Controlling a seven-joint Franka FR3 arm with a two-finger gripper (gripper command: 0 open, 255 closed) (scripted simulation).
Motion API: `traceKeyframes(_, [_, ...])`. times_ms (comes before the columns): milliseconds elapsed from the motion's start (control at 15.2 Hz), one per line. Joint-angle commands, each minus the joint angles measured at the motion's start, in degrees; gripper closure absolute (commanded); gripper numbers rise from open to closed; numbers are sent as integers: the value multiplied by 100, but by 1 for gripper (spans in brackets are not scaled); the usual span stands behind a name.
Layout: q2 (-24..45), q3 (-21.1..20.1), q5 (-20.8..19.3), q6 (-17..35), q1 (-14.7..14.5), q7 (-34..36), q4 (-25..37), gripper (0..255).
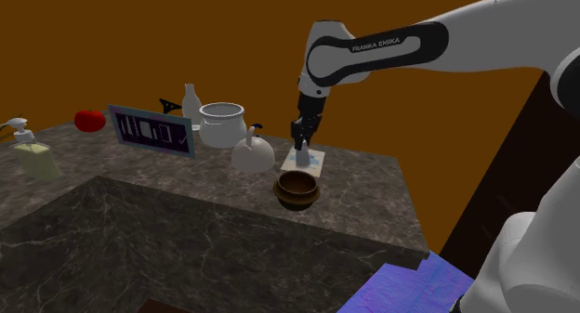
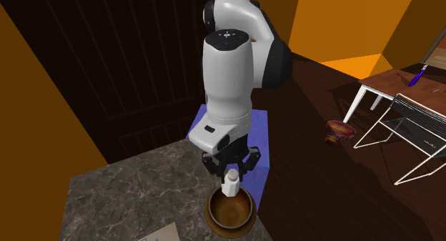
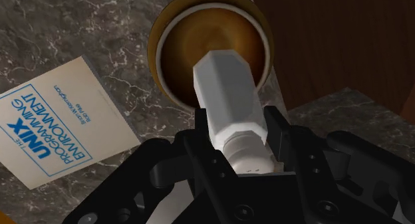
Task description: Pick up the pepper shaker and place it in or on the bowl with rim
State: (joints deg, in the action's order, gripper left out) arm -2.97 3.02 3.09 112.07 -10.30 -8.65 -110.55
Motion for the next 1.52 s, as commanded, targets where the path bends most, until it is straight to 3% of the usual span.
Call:
traceKeyframes(0, [20,-4,5,156,-4,-2,-132,255])
traceKeyframes(726, [207,-5,40,952,-7,-54,-742,255])
traceKeyframes(1188, [207,-5,40,952,-7,-54,-742,255])
traceKeyframes(1254, [207,-6,40,952,-7,-54,-742,0])
traceKeyframes(1452, [207,-6,40,952,-7,-54,-742,0])
